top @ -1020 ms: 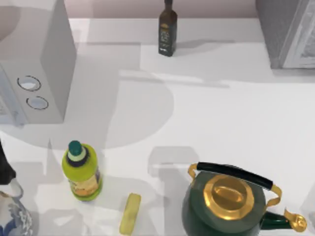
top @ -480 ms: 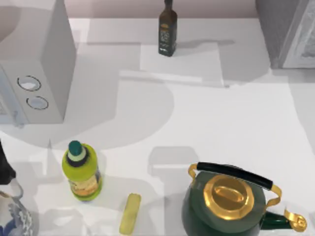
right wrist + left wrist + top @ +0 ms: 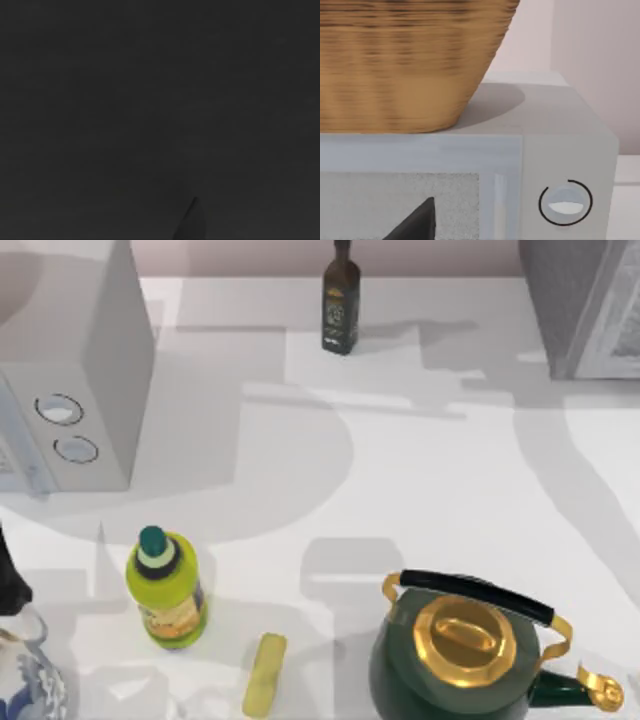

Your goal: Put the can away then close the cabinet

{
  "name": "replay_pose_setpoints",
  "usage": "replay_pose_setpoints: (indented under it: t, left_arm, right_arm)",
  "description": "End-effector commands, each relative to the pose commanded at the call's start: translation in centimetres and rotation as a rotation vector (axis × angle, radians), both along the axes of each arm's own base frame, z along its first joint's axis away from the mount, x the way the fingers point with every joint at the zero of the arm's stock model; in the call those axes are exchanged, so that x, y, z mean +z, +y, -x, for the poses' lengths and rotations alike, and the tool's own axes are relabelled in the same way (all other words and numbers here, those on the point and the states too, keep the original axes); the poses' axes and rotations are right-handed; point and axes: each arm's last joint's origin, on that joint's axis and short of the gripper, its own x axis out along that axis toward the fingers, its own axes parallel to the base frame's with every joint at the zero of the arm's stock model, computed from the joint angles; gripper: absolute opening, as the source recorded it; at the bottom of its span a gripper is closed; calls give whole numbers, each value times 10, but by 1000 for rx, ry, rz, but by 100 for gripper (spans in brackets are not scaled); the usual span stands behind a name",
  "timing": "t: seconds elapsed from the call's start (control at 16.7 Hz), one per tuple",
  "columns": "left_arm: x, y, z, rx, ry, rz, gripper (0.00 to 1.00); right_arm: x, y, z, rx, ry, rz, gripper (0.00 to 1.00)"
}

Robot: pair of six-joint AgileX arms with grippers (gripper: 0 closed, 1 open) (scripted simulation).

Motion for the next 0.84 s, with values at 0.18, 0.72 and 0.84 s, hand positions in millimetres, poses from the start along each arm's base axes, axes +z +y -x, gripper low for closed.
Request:
replay_pose_setpoints:
  t: [0.18,0.72,0.84]
  left_arm:
    - [0,0,0,0,0,0,100]
    - [0,0,0,0,0,0,100]
    - [0,0,0,0,0,0,100]
  right_arm:
    - [0,0,0,0,0,0,100]
    - [5,-8,-36,-39,-15,4,100]
    - [6,-10,-43,-38,-19,2,100]
